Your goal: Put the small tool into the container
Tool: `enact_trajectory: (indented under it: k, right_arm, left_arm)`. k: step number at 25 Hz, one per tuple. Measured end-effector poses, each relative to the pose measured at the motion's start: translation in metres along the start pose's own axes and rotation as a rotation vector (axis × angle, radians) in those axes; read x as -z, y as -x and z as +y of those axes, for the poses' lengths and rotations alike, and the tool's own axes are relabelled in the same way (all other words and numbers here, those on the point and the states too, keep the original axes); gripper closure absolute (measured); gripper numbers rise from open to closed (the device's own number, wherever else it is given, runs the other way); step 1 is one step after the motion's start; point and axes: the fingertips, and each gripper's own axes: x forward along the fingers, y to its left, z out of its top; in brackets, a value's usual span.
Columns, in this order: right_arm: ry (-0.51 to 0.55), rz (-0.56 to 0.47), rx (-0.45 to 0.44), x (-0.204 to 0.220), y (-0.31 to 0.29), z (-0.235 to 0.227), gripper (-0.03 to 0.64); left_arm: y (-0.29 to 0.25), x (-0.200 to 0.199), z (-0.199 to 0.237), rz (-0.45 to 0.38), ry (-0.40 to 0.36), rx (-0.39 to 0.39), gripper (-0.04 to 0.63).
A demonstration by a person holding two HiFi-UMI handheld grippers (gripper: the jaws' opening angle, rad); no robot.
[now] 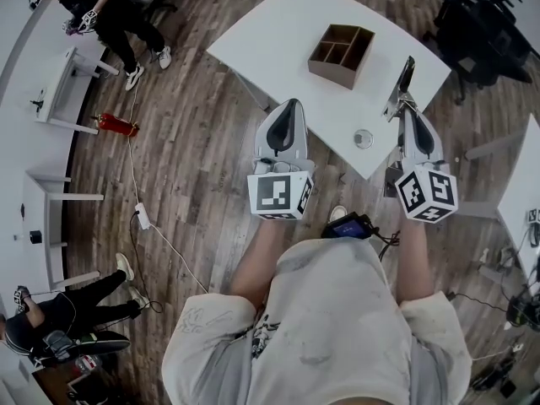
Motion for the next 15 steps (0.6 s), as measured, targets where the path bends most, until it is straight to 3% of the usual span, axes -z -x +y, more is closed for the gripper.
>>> enact_trajectory:
  k: [15]
  right_arm:
    - [-0.002, 0.018, 0.064, -0.002, 0.029, 0.005, 0.609]
  left_arm:
    - [0.008, -0.009, -0.011, 0.006, 0.018, 0.062, 0.581]
